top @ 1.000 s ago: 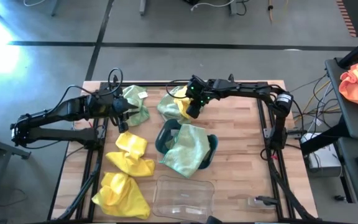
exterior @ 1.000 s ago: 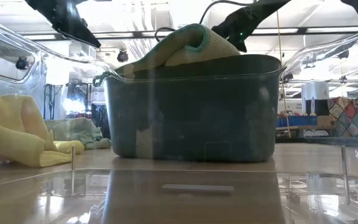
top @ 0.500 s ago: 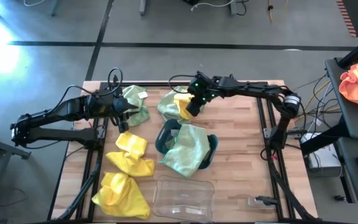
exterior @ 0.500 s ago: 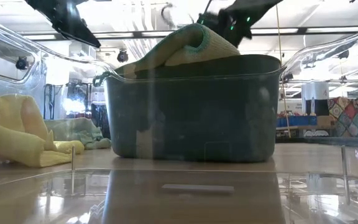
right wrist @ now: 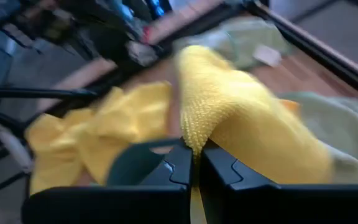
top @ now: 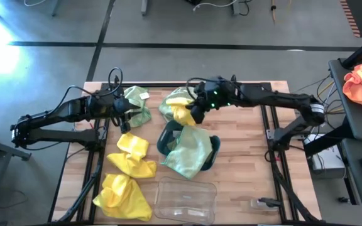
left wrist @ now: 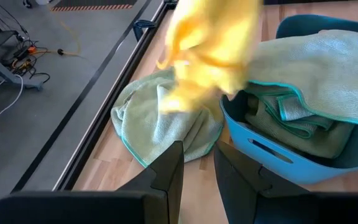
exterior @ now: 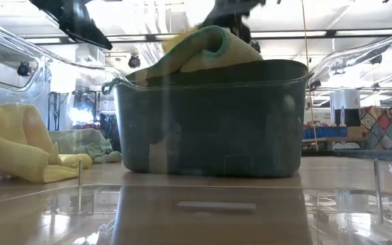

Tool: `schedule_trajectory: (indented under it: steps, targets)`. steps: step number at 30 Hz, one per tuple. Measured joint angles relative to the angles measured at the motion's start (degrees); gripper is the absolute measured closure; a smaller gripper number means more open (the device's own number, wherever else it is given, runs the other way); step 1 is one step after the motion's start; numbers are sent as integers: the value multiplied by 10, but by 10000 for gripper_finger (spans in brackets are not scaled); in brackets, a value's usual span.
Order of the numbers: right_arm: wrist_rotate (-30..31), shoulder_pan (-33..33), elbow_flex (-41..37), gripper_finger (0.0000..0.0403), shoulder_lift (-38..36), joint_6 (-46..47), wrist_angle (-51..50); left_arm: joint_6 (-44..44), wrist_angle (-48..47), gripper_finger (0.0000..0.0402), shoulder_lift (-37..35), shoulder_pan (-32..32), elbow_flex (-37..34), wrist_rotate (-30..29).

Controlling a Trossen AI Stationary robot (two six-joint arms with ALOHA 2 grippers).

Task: Sort microfiber towel by color & place in baskets
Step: Put the top yellow microfiber cloth into the transparent bin

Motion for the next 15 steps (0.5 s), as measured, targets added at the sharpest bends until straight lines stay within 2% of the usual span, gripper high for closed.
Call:
schedule_trajectory:
  steps: [5,15]
  targets:
    - [43,58,0,394,-32,14,16,-1,0,327,0,0,0,0]
    - [42,159,0,394,-64,43,45,-65,19,327,1,0,-2,0]
